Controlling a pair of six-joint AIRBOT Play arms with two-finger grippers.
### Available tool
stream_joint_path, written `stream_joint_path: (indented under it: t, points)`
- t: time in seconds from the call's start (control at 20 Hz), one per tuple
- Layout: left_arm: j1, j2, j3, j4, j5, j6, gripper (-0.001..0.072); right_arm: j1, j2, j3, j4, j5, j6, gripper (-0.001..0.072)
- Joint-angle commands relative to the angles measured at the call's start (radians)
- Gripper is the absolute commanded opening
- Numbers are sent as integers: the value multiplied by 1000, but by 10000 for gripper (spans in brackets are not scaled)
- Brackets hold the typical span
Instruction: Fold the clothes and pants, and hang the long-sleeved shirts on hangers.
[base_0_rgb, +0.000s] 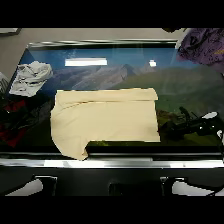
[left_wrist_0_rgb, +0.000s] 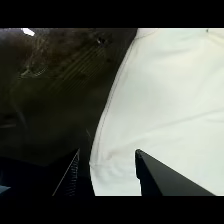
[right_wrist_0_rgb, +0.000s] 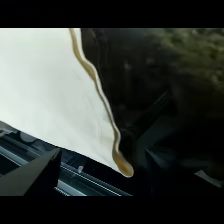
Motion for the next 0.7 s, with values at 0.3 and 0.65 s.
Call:
stream_joint_path:
  t: [0.3, 0.65]
  points:
    - [-4, 1, -6, -27, -8, -11, 419, -2, 0, -123, 40, -25, -64, 538]
    - [-3, 3, -14, -27, -1, 0, 419, -2, 0, -172, 82, -77, -84, 235]
